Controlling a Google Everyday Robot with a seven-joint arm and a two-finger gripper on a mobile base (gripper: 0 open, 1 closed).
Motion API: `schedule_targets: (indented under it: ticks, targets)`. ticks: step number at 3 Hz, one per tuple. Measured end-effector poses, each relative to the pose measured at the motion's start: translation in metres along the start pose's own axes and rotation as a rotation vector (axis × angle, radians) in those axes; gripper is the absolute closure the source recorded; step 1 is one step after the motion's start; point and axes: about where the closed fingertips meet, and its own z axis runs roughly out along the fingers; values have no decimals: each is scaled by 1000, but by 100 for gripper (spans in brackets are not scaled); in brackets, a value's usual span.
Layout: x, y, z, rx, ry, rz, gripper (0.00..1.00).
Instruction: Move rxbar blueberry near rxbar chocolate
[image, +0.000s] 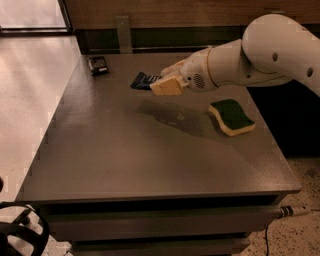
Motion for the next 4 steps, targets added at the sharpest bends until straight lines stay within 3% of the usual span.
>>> schedule_targets:
  ticks: [1,2,4]
  targets:
    - [-16,-45,6,74,-26,47,100]
    - [-35,-76,22,108,-49,60,100]
    - [-64,-94,90,114,-64,59,100]
